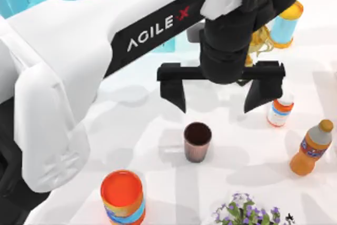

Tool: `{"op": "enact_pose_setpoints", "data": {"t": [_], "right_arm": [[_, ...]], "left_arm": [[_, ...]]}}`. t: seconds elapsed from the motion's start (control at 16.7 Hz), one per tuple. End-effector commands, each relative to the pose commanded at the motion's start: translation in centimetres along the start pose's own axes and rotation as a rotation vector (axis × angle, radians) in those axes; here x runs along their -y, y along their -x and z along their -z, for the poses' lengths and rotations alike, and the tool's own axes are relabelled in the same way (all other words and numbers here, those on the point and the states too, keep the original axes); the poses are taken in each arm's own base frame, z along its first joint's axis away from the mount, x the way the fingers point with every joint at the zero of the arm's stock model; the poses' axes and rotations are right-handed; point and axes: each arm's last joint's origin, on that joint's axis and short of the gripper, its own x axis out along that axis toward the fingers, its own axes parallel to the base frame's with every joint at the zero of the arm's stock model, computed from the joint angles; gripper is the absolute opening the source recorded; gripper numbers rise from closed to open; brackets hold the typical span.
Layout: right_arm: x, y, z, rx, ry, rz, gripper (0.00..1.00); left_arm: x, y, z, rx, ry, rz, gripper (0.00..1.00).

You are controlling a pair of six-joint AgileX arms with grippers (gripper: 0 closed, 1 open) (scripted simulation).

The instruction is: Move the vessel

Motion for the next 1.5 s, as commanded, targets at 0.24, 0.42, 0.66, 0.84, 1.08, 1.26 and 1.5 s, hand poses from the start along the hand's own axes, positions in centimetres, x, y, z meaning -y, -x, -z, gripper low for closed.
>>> {"op": "enact_pose_setpoints", "data": {"t": [0.24, 0.42, 0.66, 0.84, 1.08, 1.26, 1.5], "right_arm": [[0.0, 0.0, 0.0, 0.000, 0.000, 0.000, 1.00], [0.0, 0.0, 0.0, 0.000, 0.000, 0.000, 1.00], [0.0, 0.0, 0.0, 0.000, 0.000, 0.000, 1.00], [0.0, 0.0, 0.0, 0.000, 0.000, 0.000, 1.00], [0.0, 0.0, 0.0, 0.000, 0.000, 0.000, 1.00], [0.0, 0.0, 0.0, 0.000, 0.000, 0.000, 1.00], [0.0, 0.0, 0.0, 0.000, 0.000, 0.000, 1.00]], "left_arm": [[0.3, -2.7, -0.2, 0.003, -0.004, 0.001, 1.00], [0.3, -6.6, -0.2, 0.001, -0.003, -0.001, 1.00], [0.1, -9.8, 0.1, 0.000, -0.003, -0.001, 1.00], [0.1, -9.9, 0.2, 0.000, -0.003, -0.002, 1.00], [0.1, -9.9, 0.2, 0.000, -0.003, -0.002, 0.77], [0.1, -9.9, 0.2, 0.000, -0.003, -0.002, 0.55], [0.1, -9.9, 0.2, 0.000, -0.003, -0.002, 0.25]]}}
